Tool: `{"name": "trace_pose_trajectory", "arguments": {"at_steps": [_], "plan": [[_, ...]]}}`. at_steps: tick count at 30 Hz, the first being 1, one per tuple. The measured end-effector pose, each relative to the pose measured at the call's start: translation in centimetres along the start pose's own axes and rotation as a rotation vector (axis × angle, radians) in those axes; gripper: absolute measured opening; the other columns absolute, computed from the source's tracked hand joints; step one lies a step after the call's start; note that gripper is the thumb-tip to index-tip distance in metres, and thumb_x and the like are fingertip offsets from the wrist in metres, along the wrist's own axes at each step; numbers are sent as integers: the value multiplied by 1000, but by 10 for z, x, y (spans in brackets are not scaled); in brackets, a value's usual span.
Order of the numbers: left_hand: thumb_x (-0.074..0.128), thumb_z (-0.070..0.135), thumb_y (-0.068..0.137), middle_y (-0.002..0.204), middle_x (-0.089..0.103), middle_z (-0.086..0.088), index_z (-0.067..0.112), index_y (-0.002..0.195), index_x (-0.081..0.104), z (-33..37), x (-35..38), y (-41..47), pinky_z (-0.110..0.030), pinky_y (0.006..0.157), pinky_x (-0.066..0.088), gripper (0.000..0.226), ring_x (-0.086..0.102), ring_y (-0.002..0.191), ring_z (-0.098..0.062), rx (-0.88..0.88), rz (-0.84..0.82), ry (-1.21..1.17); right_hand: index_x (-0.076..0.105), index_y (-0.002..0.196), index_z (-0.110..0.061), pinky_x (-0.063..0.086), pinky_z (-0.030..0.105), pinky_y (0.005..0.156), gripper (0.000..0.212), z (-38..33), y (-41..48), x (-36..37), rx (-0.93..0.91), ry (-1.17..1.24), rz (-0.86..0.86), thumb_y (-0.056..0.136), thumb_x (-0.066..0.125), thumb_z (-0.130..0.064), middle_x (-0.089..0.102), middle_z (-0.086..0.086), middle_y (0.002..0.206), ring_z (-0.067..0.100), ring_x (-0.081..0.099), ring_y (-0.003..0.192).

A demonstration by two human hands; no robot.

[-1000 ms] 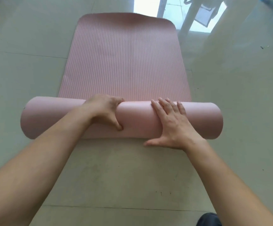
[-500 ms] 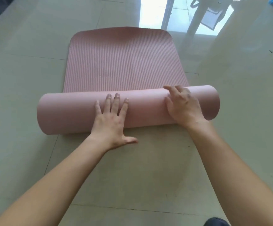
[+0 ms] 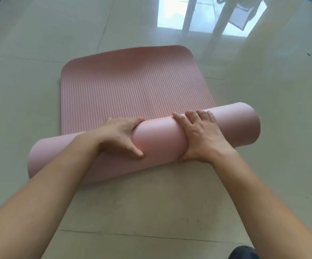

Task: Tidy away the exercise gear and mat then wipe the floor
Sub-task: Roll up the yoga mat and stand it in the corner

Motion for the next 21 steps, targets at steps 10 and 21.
{"name": "trace_pose_trajectory", "arguments": {"at_steps": [10, 21], "plan": [[62, 79, 65, 160, -15, -19, 21, 148, -28, 5, 28, 15, -68, 112, 1, 136, -9, 147, -43, -264, 371, 498, 44, 148, -19, 34, 45, 112, 69, 3, 31, -16, 105, 330, 456, 88, 66, -44, 50, 10, 144, 32, 49, 130], [87, 55, 47, 115, 63, 20, 46, 129, 47, -14, -17, 1, -30, 93, 50, 92, 60, 107, -9, -64, -4, -148, -8, 158, -30, -3, 53, 123, 147, -13, -14, 5, -87, 48, 119, 48, 82, -69, 2, 10, 167, 32, -3, 154]]}}
Point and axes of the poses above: each hand's wrist, its own y-axis towards the middle knuckle, its own x-axis out of the palm, z = x × y, the point moved 3 cm from there along y, towards the middle knuckle
